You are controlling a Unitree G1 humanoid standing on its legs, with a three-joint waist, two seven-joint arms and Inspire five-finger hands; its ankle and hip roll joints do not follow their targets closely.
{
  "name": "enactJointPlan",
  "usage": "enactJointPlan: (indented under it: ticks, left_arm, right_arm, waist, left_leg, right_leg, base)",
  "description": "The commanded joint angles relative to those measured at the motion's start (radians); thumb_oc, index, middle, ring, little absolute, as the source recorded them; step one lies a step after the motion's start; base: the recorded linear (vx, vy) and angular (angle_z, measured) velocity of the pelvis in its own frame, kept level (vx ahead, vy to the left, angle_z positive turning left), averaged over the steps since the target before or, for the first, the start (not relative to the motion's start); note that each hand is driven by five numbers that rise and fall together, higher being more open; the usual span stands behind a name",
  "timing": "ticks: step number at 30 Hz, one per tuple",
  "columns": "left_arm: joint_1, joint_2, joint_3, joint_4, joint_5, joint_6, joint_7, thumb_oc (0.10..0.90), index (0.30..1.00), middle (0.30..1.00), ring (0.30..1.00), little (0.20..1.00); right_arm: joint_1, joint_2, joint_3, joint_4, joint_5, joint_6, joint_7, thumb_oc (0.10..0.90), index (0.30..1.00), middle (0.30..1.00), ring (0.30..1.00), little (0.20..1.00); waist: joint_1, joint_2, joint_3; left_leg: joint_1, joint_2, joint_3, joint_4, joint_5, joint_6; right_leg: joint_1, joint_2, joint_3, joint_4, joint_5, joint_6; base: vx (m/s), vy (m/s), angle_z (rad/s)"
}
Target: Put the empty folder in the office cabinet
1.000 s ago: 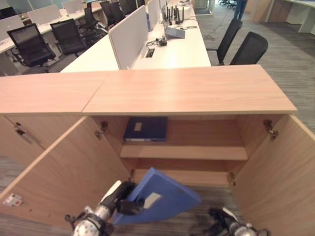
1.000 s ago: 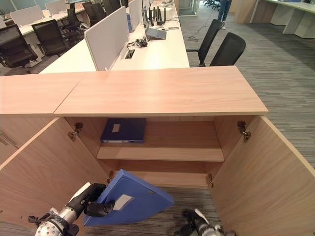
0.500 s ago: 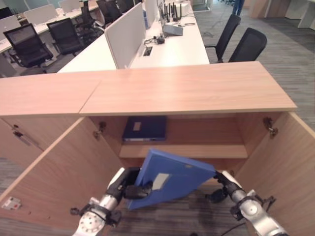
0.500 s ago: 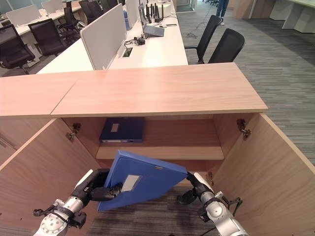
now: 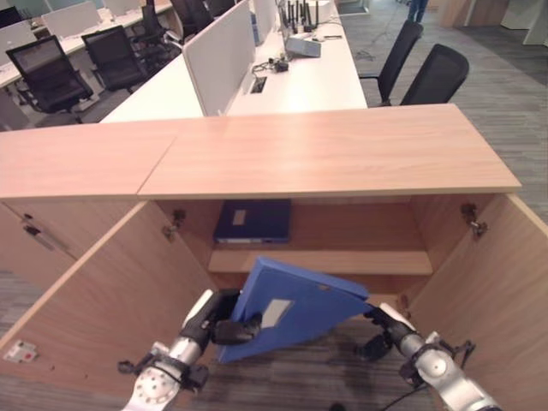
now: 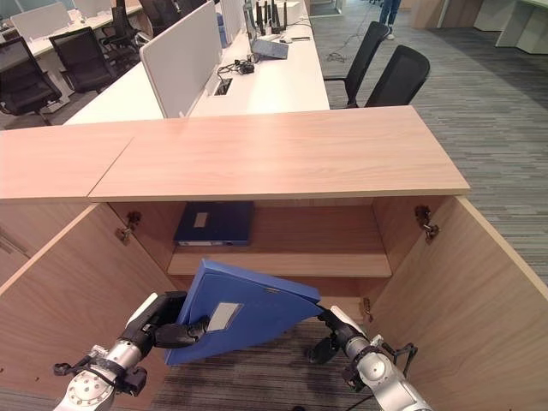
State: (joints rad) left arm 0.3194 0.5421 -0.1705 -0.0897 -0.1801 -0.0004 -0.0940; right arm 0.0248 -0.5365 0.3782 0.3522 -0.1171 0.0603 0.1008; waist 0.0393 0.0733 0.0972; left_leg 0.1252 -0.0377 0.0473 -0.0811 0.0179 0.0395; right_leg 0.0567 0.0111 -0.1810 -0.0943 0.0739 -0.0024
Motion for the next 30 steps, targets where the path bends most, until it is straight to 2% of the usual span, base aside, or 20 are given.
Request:
enactJointPlan:
  ticks: [1,11,20,30]
  left_arm:
    - [-0.108,0.049,-0.005,-0.106,0.016,-0.149,-0.021,0.4,0.3,0.3,0.3,0.3]
    - [-0.011,0.072,0.141,-0.118,0.06,-0.138,-0.029,0.4,0.3,0.3,0.3,0.3]
    - [-0.04,0.07,0.121,-0.128,0.077,-0.138,-0.032,0.4,0.3,0.3,0.3,0.3]
    - [-0.09,0.071,0.082,-0.14,0.104,-0.146,-0.029,0.4,0.3,0.3,0.3,0.3]
  right_arm:
    - [-0.106,0.047,0.015,-0.052,-0.001,-0.102,-0.012,0.8,0.9,0.9,0.9,0.9]
    - [-0.038,-0.022,-0.155,0.06,-0.048,-0.051,-0.052,0.8,0.9,0.9,0.9,0.9]
    - [-0.045,-0.051,-0.188,-0.042,-0.102,-0.052,-0.071,0.8,0.9,0.9,0.9,0.9]
    - [-0.097,-0.025,-0.131,-0.193,-0.095,-0.087,-0.053,0.8,0.9,0.9,0.9,0.9]
  waist:
    - [0.013,-0.066,-0.051]
    - [0.018,-0.068,-0.05]
    - [0.012,-0.069,-0.051]
    - [0.011,-0.068,-0.05]
  left_leg:
    - [-0.008,-0.027,-0.046,-0.006,-0.097,-0.026]
    - [-0.013,-0.029,-0.057,-0.006,-0.097,-0.026]
    - [-0.008,-0.028,-0.05,-0.006,-0.104,-0.024]
    - [-0.006,-0.026,-0.05,-0.006,-0.104,-0.023]
  right_leg:
    - [0.092,-0.043,-0.026,0.007,-0.118,0.078]
    - [0.09,-0.044,-0.037,0.007,-0.117,0.08]
    - [0.093,-0.043,-0.029,0.007,-0.119,0.08]
    - [0.094,-0.043,-0.025,0.007,-0.121,0.076]
  base:
    - [0.0,0.0,0.0]
    - [0.0,0.004,0.05]
    - [0.0,0.001,0.0]
    - [0.0,0.0,0.0]
